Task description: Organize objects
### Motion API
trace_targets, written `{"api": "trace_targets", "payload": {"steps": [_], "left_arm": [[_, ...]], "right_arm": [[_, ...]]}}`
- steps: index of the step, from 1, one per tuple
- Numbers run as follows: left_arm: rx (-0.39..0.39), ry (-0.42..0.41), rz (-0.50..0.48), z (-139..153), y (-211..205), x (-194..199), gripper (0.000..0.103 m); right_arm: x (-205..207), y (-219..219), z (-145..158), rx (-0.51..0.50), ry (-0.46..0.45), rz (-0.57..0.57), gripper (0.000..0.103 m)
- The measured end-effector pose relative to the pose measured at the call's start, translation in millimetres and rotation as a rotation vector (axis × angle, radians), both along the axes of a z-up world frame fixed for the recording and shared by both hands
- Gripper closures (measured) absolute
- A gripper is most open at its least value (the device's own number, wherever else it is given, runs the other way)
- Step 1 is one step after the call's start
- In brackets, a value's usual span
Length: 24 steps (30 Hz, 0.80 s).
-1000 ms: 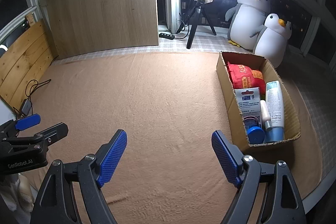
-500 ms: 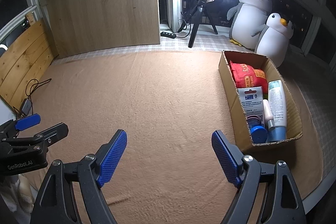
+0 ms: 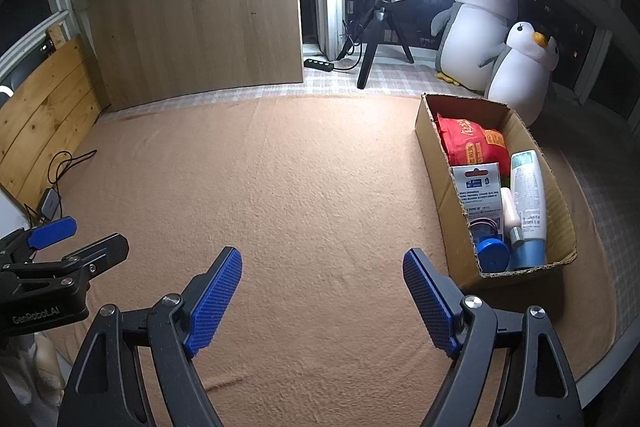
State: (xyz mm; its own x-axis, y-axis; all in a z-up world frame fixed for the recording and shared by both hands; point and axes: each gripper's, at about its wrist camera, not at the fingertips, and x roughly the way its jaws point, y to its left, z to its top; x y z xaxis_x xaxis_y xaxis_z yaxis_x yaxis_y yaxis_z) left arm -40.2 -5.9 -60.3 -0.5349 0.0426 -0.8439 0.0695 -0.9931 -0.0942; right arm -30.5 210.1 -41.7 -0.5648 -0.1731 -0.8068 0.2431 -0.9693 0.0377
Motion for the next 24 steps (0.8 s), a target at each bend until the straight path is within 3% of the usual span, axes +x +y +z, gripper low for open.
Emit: {"api": "trace_targets", "payload": {"steps": [24], "left_arm": [[-0.003,-0.004,0.002,-2.5,2.9,0.0,0.003]], "right_arm": [[-6.5,6.2,-5.8,-0.003,-0.016,-0.001,0.023]]}}
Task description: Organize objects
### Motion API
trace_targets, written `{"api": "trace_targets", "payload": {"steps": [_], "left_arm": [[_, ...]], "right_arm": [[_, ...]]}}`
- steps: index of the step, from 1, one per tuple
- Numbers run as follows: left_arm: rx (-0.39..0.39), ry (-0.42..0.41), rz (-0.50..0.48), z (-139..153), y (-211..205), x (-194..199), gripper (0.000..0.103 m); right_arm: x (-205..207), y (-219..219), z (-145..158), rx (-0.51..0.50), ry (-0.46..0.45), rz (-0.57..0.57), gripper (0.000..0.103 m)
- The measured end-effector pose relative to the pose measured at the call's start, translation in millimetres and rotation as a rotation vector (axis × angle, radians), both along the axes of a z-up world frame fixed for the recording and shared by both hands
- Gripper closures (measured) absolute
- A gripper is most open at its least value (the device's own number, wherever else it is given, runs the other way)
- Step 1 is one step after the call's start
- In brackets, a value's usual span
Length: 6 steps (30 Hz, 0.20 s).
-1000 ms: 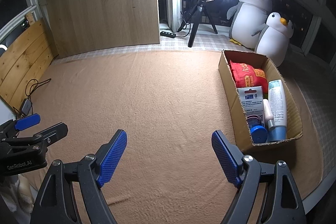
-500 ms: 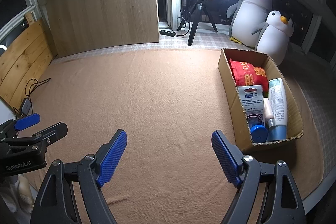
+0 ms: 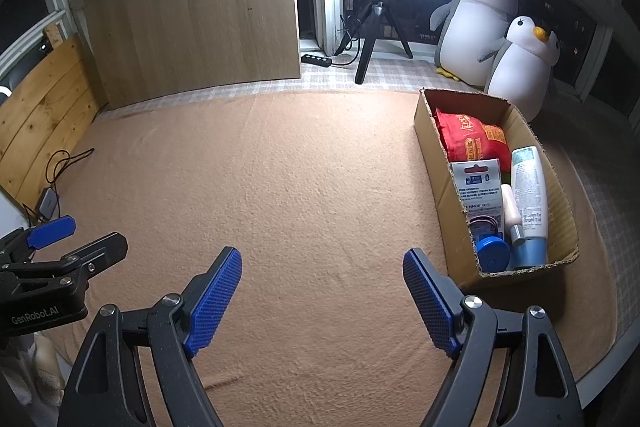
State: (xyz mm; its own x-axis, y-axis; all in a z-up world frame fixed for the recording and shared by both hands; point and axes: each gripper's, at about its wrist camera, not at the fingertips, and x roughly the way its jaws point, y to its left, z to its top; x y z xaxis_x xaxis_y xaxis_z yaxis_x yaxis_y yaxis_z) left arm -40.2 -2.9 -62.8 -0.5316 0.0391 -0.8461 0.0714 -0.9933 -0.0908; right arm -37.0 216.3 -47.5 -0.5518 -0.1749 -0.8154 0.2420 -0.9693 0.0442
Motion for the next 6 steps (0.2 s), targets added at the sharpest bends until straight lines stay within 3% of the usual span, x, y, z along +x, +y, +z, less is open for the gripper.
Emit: {"api": "trace_targets", "payload": {"steps": [6], "left_arm": [[0.0,0.017,-0.01,-3.7,2.1,-1.7,0.003]], "right_arm": [[-1.9,0.1,-4.0,0.004,-0.009,0.0,0.023]]}}
